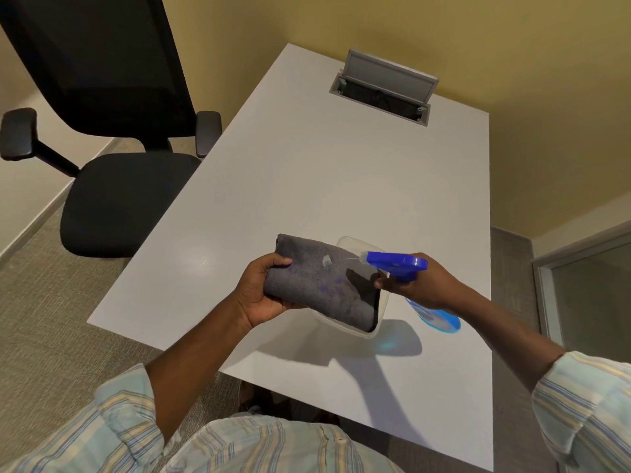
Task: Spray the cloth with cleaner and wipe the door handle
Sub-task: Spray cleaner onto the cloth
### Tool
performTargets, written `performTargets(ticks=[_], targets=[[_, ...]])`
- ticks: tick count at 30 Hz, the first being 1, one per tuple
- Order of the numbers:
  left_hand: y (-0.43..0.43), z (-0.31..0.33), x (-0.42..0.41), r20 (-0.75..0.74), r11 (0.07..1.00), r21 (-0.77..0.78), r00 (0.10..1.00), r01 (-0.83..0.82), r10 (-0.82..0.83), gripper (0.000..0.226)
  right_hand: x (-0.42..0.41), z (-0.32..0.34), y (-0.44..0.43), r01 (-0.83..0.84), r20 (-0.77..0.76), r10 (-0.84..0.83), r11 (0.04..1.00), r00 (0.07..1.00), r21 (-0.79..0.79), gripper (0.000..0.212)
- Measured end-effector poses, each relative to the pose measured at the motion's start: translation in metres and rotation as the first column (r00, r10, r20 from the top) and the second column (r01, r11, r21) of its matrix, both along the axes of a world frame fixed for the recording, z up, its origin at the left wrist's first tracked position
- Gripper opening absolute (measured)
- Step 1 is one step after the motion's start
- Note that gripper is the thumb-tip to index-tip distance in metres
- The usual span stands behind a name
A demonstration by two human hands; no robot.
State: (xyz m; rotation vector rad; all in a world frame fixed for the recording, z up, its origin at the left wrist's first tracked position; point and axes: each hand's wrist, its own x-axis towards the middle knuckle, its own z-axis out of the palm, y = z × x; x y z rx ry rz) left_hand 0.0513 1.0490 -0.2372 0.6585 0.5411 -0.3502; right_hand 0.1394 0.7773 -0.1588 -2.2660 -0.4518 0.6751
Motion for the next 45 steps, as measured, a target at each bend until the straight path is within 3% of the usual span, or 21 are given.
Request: performTargets(ticks=[4,11,13,16,18,24,31,34,42,45], targets=[[-0.004,0.002,0.001,-0.001,1.0,0.0,1.0,0.007,-0.007,0.036,-0.006,0.0,-0.005,0.095,0.048,-0.096,0.995,0.994,0.019,0.051],[-0.004,0.002,0.001,-0.003,0.999,-0.041,1.0,-0.005,0.005,0.04,-0.011,-0.003,-0.011,0.117,0.09,-0.108,0.988,0.99,-0.104,0.049],[-0.002,0.003,0.002,-0.005,0.999,-0.04,1.0,-0.008,0.008,0.042,-0.011,0.0,-0.017,0.148,0.079,-0.142,0.986,0.987,-0.071,0.047],[0.0,0.003,0.002,-0.011,0.999,-0.033,1.0,-0.004,0.004,0.044,-0.012,0.006,-0.026,0.133,0.01,-0.133,0.991,0.991,0.027,0.03],[-0.002,0.003,0.002,-0.016,0.999,-0.037,1.0,-0.001,0.001,0.044,-0.012,0.008,-0.029,0.069,0.008,-0.069,0.998,0.998,-0.011,0.019],[-0.007,0.004,0.0,-0.013,0.999,-0.05,1.0,0.003,-0.004,0.042,-0.015,0.008,-0.025,0.036,-0.049,-0.037,0.999,0.998,-0.028,0.033],[-0.005,0.005,-0.005,-0.029,0.997,-0.071,1.0,-0.014,0.012,0.044,-0.016,0.005,-0.027,0.05,0.01,-0.05,0.998,0.999,-0.027,0.025],[-0.003,0.006,-0.007,-0.027,0.998,-0.064,1.0,-0.01,0.008,0.045,-0.018,0.007,-0.026,0.119,-0.014,-0.119,0.993,0.993,0.002,0.042],[-0.003,0.003,-0.006,-0.035,0.998,-0.065,0.999,0.004,-0.006,0.044,-0.025,0.005,-0.021,0.219,0.049,-0.216,0.974,0.975,-0.061,0.026],[-0.003,0.0,-0.006,-0.036,0.998,-0.06,0.999,0.022,-0.024,0.044,-0.027,0.006,-0.022,0.223,0.063,-0.219,0.973,0.974,-0.065,0.03]])
